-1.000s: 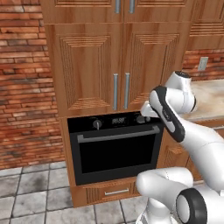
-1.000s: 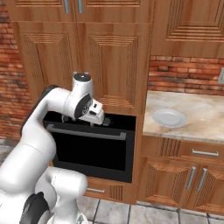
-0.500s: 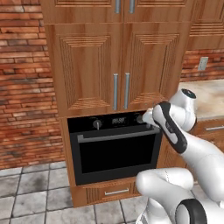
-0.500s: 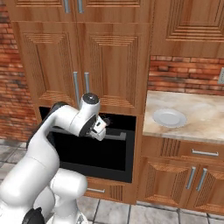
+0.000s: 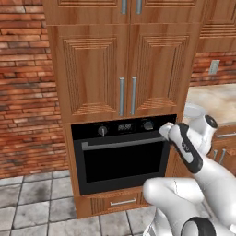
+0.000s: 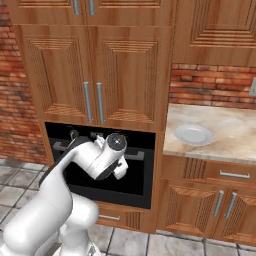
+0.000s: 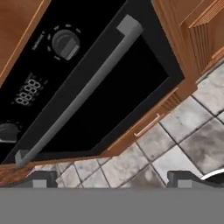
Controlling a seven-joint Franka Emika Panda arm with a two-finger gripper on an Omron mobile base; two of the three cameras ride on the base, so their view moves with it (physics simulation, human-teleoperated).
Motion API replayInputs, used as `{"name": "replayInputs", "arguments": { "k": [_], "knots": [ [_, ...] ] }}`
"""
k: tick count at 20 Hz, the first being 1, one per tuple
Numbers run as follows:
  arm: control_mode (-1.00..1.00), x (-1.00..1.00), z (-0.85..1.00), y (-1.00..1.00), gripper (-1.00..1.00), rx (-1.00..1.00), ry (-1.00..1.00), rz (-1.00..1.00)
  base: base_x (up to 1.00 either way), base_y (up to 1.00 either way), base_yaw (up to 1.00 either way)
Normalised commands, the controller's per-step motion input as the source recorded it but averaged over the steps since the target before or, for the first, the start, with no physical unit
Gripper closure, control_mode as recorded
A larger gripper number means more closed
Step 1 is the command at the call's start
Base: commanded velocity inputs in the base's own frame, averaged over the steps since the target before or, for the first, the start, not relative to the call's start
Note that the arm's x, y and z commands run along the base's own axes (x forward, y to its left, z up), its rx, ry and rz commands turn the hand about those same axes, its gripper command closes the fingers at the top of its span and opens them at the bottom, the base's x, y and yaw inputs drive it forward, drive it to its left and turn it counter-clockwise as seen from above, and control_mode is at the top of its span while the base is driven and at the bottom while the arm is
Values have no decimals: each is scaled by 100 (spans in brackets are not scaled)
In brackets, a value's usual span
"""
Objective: Take the baked cake out of the oven and place it on the plate for cooling. Then close the oven door.
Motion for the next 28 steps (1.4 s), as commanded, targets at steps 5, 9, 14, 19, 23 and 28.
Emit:
{"name": "replayInputs", "arguments": {
  "k": [5,9,14,19,23,28],
  "knots": [
    [-100,13,-34,-43,-100,22,-7,-17,0,0,0],
    [-100,27,-23,-26,-100,17,-10,-9,0,0,0],
    [-100,26,-12,-7,-100,10,-14,0,0,0,0],
    [-100,28,-5,0,-100,4,-13,-1,0,0,0],
    [-100,25,-1,-5,-100,6,-4,0,0,0,0],
    [-100,9,0,-2,-100,1,0,0,0,0,0]
  ]
}}
